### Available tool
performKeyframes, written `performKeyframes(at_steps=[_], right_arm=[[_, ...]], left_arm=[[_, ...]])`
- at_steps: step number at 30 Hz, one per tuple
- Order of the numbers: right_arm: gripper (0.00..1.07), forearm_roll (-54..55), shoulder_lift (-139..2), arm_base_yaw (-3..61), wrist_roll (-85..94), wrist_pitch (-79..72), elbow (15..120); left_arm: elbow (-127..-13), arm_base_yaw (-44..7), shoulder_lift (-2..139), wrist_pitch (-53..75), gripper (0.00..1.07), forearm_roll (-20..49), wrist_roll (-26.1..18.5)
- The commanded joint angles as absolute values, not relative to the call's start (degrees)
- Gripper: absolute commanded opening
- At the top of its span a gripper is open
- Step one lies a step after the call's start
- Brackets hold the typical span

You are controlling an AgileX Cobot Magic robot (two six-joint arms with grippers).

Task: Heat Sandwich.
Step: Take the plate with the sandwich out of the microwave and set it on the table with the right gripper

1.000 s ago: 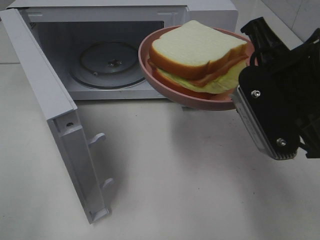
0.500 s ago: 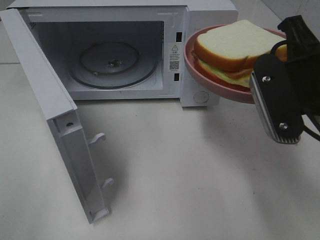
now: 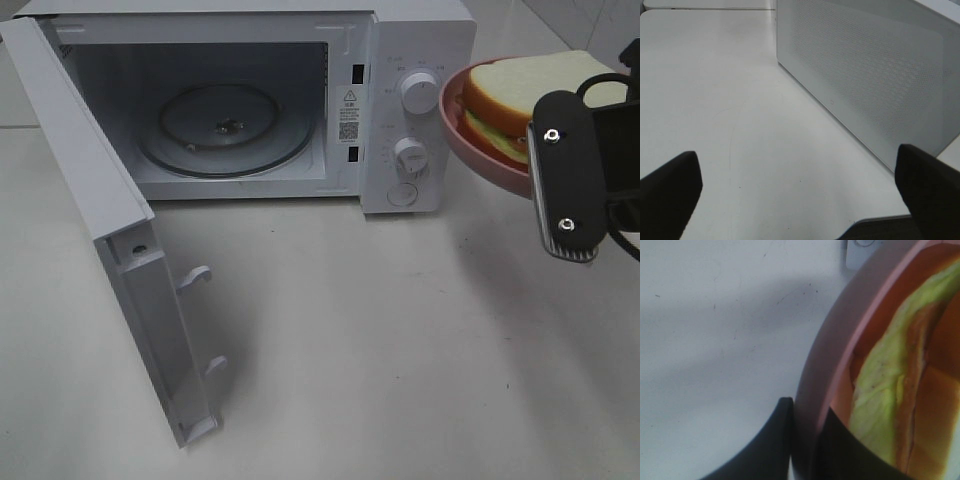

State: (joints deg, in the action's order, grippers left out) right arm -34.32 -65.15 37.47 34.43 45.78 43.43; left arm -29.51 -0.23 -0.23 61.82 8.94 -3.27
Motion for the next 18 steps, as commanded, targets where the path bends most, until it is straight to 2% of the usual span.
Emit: performKeyframes(at_steps=[1, 18], right_arm=[[0.03, -36.4, -64.4, 37.6, 28.8, 48.0, 43.6], [0.03, -40.6, -64.4, 37.6, 9.4, 58.4, 43.6]], left_arm=[[-29.5, 0.0, -1.2, 61.5, 0.98, 9.1, -3.1], [-29.5, 0.0, -1.2, 61.5, 0.98, 9.1, -3.1]])
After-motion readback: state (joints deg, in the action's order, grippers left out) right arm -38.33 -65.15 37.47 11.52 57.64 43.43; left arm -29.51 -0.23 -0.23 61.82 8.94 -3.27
